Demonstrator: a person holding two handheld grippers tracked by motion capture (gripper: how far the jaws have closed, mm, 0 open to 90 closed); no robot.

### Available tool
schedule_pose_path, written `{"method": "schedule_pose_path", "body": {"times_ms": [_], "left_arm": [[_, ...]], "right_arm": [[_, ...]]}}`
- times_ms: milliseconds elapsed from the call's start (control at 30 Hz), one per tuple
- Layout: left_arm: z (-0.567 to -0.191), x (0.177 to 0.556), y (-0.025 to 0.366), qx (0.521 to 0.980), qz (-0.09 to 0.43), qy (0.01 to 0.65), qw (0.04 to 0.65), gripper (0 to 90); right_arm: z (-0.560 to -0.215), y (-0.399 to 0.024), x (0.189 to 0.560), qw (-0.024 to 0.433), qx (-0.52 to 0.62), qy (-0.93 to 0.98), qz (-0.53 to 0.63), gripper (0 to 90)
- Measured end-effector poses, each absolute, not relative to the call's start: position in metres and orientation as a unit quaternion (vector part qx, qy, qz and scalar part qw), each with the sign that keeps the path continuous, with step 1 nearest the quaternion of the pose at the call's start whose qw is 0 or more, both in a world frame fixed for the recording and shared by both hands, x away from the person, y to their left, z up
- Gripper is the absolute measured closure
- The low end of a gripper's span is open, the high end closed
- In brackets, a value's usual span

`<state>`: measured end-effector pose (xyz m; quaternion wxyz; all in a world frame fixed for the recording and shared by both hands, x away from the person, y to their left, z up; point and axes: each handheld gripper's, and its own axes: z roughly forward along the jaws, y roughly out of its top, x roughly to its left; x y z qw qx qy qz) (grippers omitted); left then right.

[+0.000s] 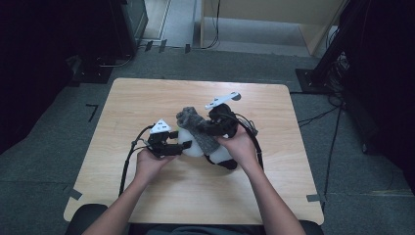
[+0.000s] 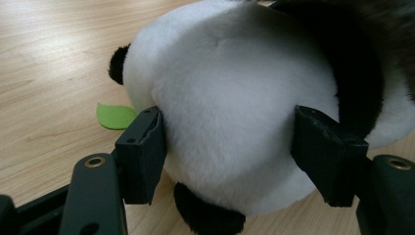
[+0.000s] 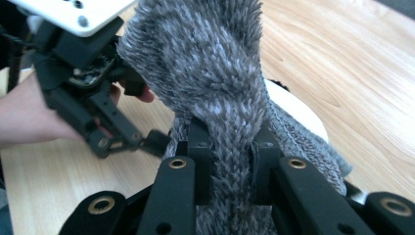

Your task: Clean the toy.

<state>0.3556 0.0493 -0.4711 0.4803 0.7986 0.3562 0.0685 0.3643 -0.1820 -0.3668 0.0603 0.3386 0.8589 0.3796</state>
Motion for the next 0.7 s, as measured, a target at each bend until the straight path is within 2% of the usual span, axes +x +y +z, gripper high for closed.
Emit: {"method": "schedule_pose_path", "body": {"times_ms": [200, 400, 700], "left_arm": [[-0.471, 0.355, 0.049, 0.799, 0.07, 0.356, 0.479, 31.8], [-0.472, 0.356, 0.049, 0.8, 0.068, 0.357, 0.478, 31.6], [-0.472, 0.355, 0.048, 0.8, 0.07, 0.355, 0.478, 31.5]], "right_arm": [[-0.378, -0.163, 0.382, 0.044, 0.342, 0.864, 0.367, 77.5], [-0.39, -0.147, 0.384, 0.049, 0.333, 0.878, 0.34, 77.3], [-0.389, -0.154, 0.378, 0.046, 0.338, 0.879, 0.334, 77.1]]}}
